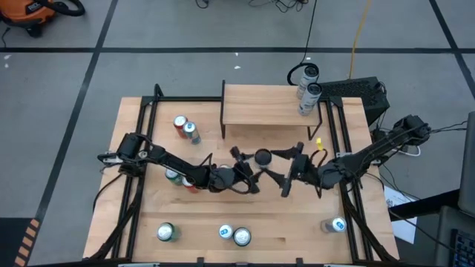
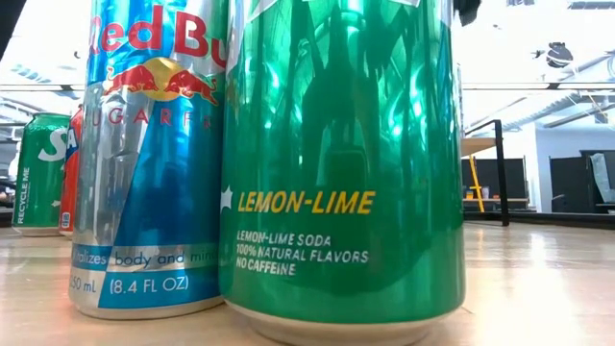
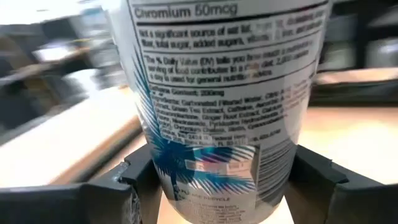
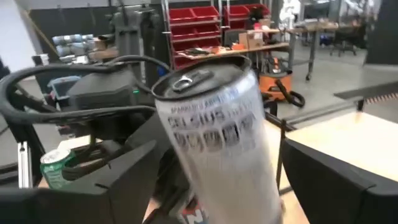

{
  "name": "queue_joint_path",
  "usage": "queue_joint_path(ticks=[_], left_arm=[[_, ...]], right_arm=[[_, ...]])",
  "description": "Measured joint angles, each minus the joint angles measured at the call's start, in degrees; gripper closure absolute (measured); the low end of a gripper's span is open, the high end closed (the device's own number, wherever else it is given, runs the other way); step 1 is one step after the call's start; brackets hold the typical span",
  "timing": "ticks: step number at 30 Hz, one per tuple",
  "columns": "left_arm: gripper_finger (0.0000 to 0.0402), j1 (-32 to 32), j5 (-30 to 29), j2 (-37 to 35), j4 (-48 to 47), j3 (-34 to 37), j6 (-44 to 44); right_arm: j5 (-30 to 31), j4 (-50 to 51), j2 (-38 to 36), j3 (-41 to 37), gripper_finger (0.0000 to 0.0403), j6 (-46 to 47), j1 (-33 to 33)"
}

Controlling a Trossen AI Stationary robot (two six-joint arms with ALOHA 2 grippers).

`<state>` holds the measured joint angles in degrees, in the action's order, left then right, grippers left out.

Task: Place canned beverage on shelf
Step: Put the white blue soda can on the shelf aligned with the other white blue soda can

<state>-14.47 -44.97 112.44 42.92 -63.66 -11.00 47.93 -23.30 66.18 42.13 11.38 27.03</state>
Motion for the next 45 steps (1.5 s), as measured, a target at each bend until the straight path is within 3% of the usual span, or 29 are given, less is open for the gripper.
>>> queue_joint_path(ticks=[6, 11, 17, 20, 24, 29, 34, 42, 45], left_arm=[[0.0159, -1.24, -20.49, 0.0, 0.88, -0.57, -6.85], [0.0159, -0.54, -28.67, -0.04, 2.27, -0.57, -10.42], [0.0159, 0.44, -28.42, -0.04, 2.23, -0.57, -10.34], [0.0159, 0.6, -28.09, -0.04, 2.53, -0.57, -10.36], [0.0159, 0.61, -28.07, -0.04, 3.05, -0.57, -10.3], [0.0159, 0.63, -28.02, -0.04, 3.04, -0.57, -10.26], [0.0159, 0.57, -28.0, -0.04, 2.95, -0.57, -10.33], [0.0159, 0.28, -27.82, -0.09, 2.95, -0.59, -10.33], [0.0142, -0.05, -26.42, -0.11, 2.93, -0.63, -10.29]], right_arm=[[2.17, -0.34, -1.59, 0.0, 0.0076, 2.66, 1.09], [9.32, -4.88, 0.44, -0.02, 0.0078, -5.49, 1.18], [8.6, -20.18, 6.56, 1.47, 0.0078, -18.23, 0.21], [5.81, -20.22, 9.48, 4.39, 0.0078, -18.71, -1.36], [9.08, -20.05, 12.94, 7.96, 0.0078, -20.28, -3.93], [6.28, -19.32, 15.31, 11.15, 0.0078, -19.65, -7.38], [5.46, -11.68, 16.82, 14.34, 0.0083, -15.55, -9.79], [4.28, -8.01, 16.74, 15.29, 0.0166, -14.77, -10.03], [3.84, -5.66, 15.69, 15.37, 0.0167, -13.57, -9.97]])
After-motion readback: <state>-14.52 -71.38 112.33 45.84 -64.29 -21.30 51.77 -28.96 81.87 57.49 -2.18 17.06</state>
